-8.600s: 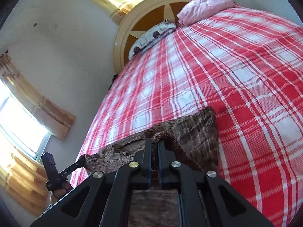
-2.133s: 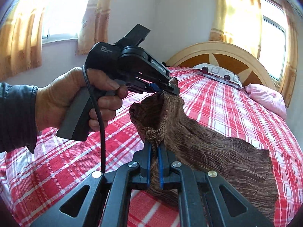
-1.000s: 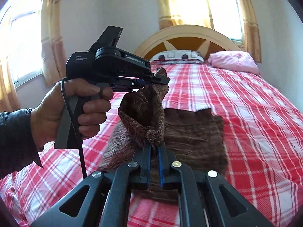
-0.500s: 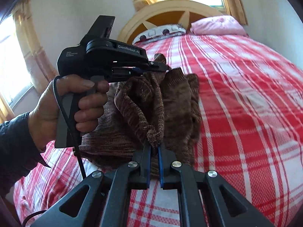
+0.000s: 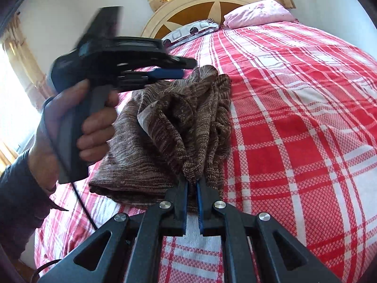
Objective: Fold small clothes
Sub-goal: 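Open both tools and release the folded sweater, then grasp the folded sweater edge with the right tool and tuck it flat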
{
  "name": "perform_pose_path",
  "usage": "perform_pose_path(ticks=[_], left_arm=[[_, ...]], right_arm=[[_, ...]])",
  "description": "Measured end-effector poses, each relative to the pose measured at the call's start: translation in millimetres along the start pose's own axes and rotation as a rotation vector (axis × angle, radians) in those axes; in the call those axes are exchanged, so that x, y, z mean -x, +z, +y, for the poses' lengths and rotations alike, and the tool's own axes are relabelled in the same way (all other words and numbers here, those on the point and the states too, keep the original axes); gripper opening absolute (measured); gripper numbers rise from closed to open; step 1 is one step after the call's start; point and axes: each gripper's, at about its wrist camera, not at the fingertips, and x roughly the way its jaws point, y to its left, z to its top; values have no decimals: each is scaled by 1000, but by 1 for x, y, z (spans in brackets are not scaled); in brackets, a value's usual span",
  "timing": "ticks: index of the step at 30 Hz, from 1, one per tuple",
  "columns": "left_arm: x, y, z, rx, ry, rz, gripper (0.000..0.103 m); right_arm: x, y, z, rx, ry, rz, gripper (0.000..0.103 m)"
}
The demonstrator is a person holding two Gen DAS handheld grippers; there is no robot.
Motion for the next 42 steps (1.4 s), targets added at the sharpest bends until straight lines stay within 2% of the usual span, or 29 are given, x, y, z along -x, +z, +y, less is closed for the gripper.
perform_pose_path(ticks=[2, 3, 4, 5, 6, 7, 9, 11, 13, 17, 18, 20, 21, 22, 26, 28, 31, 34, 36, 39, 41, 42], left_arm=[[30, -20, 7, -31, 37, -57, 81], [41, -30, 11, -39, 61, -68, 82], [51, -41, 15, -45, 82, -75, 82], [63, -57, 22, -58, 118, -83, 84], [70, -68, 27, -64, 154, -90, 88], [75, -79, 31, -68, 183, -99, 92], [79, -104, 41, -77, 234, -105, 96], [67, -121, 50, -69, 243, -34, 95], [57, -130, 52, -60, 242, -9, 95], [44, -133, 47, -101, 252, 8, 96], [42, -134, 47, -109, 246, 14, 96], [38, -138, 47, -121, 219, 58, 96], [38, -138, 46, -129, 214, 59, 96], [39, -137, 46, -133, 207, 58, 96], [34, -135, 46, -138, 202, 73, 98], [32, -136, 43, -158, 212, 82, 100], [28, -135, 42, -163, 214, 86, 102], [33, -135, 41, -141, 186, 73, 102], [34, -133, 47, -125, 172, 67, 102], [35, -135, 50, -121, 163, 61, 102], [34, -135, 48, -136, 168, 60, 102], [35, -138, 46, -146, 164, 61, 102]], right_arm=[[3, 0, -2, -9, -3, 0, 12], [6, -1, -2, -7, -18, -9, 16], [9, -1, -3, -8, -32, -20, 30], [16, -1, -5, -16, -47, -45, 50], [22, 0, -7, -22, -48, -69, 57], [32, 2, -8, -24, -48, -113, 59], [42, 9, -5, -10, -57, -159, 59], [39, 26, 4, 13, -17, -154, 59], [29, 47, 9, 12, 32, -144, 59], [-28, 104, 6, -49, 77, 2, 56], [-42, 112, 2, -61, 74, 38, 52], [-73, 130, -7, -92, 37, 89, 37], [-93, 136, -14, -123, 44, 154, 31], [-104, 137, -18, -143, 28, 170, 11], [-114, 152, -10, -30, -89, 116, 9], [-120, 160, -22, -49, -139, 115, 9], [-127, 164, -28, 12, -287, 105, 9], [-121, 158, -39, -17, -305, 140, 10], [-102, 153, -35, -5, -338, 92, 11], [-56, 139, -21, 10, -240, -22, 18], [-34, 129, 4, 86, -130, -82, 38], [-36, 129, 18, 153, -101, -62, 44]])
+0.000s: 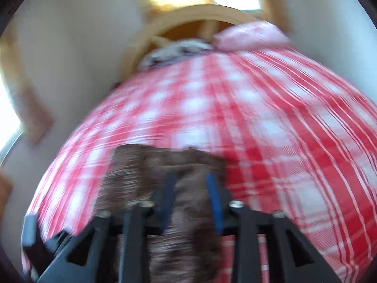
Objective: Fold small clothes
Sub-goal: 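Grasp the folded sweater edge with the right tool and tuck it flat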
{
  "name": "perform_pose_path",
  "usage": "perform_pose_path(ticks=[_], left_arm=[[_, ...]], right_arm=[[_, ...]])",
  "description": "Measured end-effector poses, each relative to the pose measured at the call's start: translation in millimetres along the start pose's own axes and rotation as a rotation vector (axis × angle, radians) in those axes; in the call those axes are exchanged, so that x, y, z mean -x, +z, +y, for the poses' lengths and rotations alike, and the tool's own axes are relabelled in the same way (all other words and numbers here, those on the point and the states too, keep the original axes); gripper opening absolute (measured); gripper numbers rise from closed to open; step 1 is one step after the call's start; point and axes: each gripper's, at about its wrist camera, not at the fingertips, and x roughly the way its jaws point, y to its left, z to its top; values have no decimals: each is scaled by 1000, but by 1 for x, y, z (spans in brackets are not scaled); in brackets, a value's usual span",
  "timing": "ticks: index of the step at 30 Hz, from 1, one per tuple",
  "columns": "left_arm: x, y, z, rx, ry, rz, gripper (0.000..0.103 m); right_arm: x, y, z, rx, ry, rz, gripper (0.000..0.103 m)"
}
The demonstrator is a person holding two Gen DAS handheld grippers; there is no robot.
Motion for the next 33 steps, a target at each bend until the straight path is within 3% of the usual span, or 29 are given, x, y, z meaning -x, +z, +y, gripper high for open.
perform_pose_path(ticks=[1, 3, 4, 6, 7, 9, 11, 12, 16, 21, 23, 26, 28, 30, 33], left_arm=[[-1, 0, -2, -12, 3, 3, 102], [-1, -1, -6, -22, 12, 8, 102], [-2, -1, -6, -21, 13, 11, 102], [-1, -1, -5, -21, 15, 11, 102], [-1, -2, -6, -23, 19, 10, 102], [-1, -2, -7, -25, 21, 10, 102], [0, -5, -8, -23, 17, 9, 102], [0, -5, -7, -21, 13, 9, 103], [2, -5, -4, -12, -14, 6, 103], [27, -8, 22, 102, -79, -127, 103], [30, -10, 35, 179, -39, -145, 103], [15, -7, 44, 239, -4, -63, 103], [14, -7, 38, 212, 30, -54, 103], [12, -8, 29, 176, 55, -35, 103], [13, -10, 24, 161, 55, -36, 103]], right_arm=[[-6, 4, 11, 51, 18, 33, 49], [-21, 11, 22, 78, 26, 72, 49], [-32, 17, 21, 61, 39, 93, 49], [-74, 24, 10, -59, 182, 241, 49], [-89, 24, 4, -96, 198, 265, 49], [-120, 19, -15, -123, 123, 336, 47], [-125, 20, -37, -224, 117, 298, 39], [-120, 23, -42, -231, 95, 267, 39], [-83, 25, -24, -41, -43, 178, 42], [-12, -3, -16, 7, 111, 116, 42], [16, -25, -1, 70, 195, 110, 42], [25, -54, 18, 153, 228, 187, 42], [14, -76, 24, 201, 145, 275, 42], [4, -95, 15, 226, 7, 327, 41], [12, -111, -5, 126, 89, 330, 41]])
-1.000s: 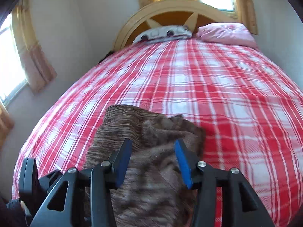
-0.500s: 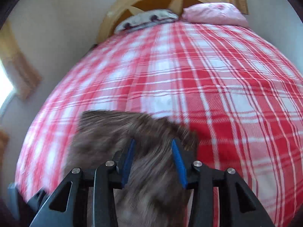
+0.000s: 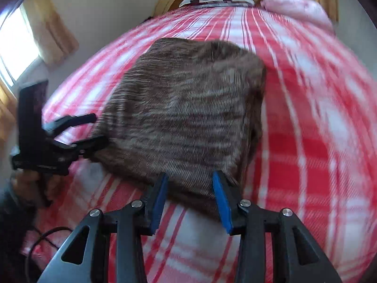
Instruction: Fold small clothes
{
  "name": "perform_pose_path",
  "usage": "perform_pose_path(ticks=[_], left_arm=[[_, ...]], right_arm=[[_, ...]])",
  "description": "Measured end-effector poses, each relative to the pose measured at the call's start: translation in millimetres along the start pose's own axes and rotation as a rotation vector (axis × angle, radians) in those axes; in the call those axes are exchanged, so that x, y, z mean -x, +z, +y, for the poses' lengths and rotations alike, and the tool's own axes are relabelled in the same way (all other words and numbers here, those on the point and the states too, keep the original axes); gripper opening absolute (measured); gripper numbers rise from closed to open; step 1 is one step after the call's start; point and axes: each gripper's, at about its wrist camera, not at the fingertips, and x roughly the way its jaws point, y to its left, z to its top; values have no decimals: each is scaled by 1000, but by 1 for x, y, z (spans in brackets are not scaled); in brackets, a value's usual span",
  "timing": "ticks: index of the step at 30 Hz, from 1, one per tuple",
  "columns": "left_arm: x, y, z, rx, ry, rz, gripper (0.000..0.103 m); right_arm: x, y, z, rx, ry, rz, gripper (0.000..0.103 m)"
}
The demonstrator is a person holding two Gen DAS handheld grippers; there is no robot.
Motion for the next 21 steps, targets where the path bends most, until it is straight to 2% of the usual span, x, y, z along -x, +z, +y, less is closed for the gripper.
perform_pose_path(ticks=[4, 7, 9, 10, 12, 13, 18, 20, 21], left_arm=[[-1, -3, 4, 16, -12, 2, 103], [-1, -1, 5, 17, -13, 1, 103], [-2, 0, 6, 16, -12, 0, 103], [-2, 0, 6, 16, -12, 1, 103], [-1, -1, 5, 15, -13, -1, 103], [1, -3, 3, 17, -14, -1, 103], [1, -3, 5, 17, -16, -4, 103], [0, -3, 5, 15, -19, -4, 103], [0, -3, 5, 13, -21, -3, 103]], right_arm=[[24, -5, 12, 42, -40, -71, 40], [34, -4, 3, -17, -84, -134, 40], [29, -2, -3, -42, -100, -133, 40], [27, -2, -4, -47, -107, -130, 38], [15, 0, -5, -38, -111, -101, 24], [14, -2, -6, -32, -127, -97, 12], [36, -5, 0, -28, -96, -140, 8], [41, -10, 2, -31, -97, -128, 8], [33, -12, 0, -28, -124, -103, 8]])
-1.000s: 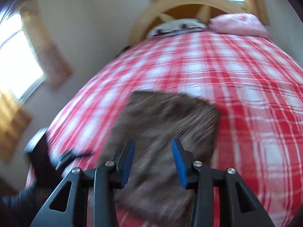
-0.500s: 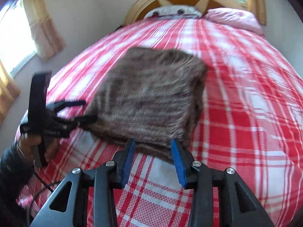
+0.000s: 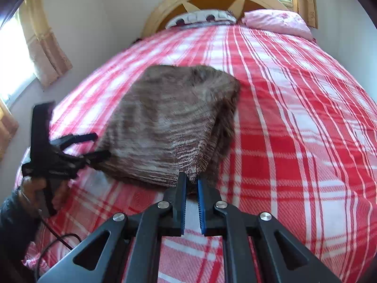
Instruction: Fold small clothes
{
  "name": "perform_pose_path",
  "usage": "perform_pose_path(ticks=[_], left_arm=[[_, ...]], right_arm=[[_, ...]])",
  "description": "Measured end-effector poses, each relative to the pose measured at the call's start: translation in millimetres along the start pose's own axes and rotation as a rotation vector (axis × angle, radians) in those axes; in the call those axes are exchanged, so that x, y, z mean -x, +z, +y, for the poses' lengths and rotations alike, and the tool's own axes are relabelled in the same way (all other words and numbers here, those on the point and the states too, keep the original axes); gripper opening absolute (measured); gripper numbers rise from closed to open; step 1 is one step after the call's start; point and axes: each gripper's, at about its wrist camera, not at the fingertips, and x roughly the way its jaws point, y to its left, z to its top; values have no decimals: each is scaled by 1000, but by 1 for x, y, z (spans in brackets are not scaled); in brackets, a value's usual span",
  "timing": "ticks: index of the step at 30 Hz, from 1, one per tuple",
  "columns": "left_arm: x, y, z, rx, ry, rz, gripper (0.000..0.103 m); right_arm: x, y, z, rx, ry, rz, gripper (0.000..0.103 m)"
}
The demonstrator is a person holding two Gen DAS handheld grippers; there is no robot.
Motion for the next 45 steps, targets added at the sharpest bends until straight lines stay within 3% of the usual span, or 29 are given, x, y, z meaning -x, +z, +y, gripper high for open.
perform_pose_path(ticks=[2, 6, 7, 8, 9, 12, 14, 17, 20, 27, 30, 33, 41, 45], left_arm=[[0, 0, -1, -4, 0, 1, 103], [0, -1, -5, -12, 13, 2, 103], [0, -1, -6, -16, 20, 2, 103], [0, -1, -6, -18, 24, 3, 103], [0, -1, -7, -19, 27, 5, 103], [-1, -1, -8, -23, 32, 8, 103], [-1, -1, -8, -23, 32, 9, 103], [-1, -1, -8, -24, 33, 9, 103], [-1, -2, -8, -28, 36, 11, 103], [-4, 1, -6, -23, 29, 23, 103], [9, 4, -5, -7, 36, -27, 103], [26, 11, 0, 24, -12, -105, 103], [-13, 26, 13, 119, -97, 0, 103], [-14, 26, 18, 155, -149, -8, 103]], right_arm=[[-18, -4, -6, -4, -9, 43, 8], [-17, -2, -23, -94, 75, 19, 12], [-16, -2, -24, -95, 72, 20, 22], [-11, 0, -25, -94, 31, 8, 41], [-5, 3, -25, -96, -2, -20, 43], [15, 25, -11, -73, 41, -123, 43], [12, 40, 9, -17, 85, -135, 43], [-19, 50, 36, 70, 118, -63, 43], [-59, 42, 30, 56, 63, 50, 43], [-39, 35, 12, 58, 118, 2, 44], [-25, 43, -7, 15, 121, -67, 54], [-21, 56, -40, -105, 147, -123, 61], [-69, 93, -88, -295, 197, -82, 61], [-99, 106, -95, -357, 257, -49, 61]])
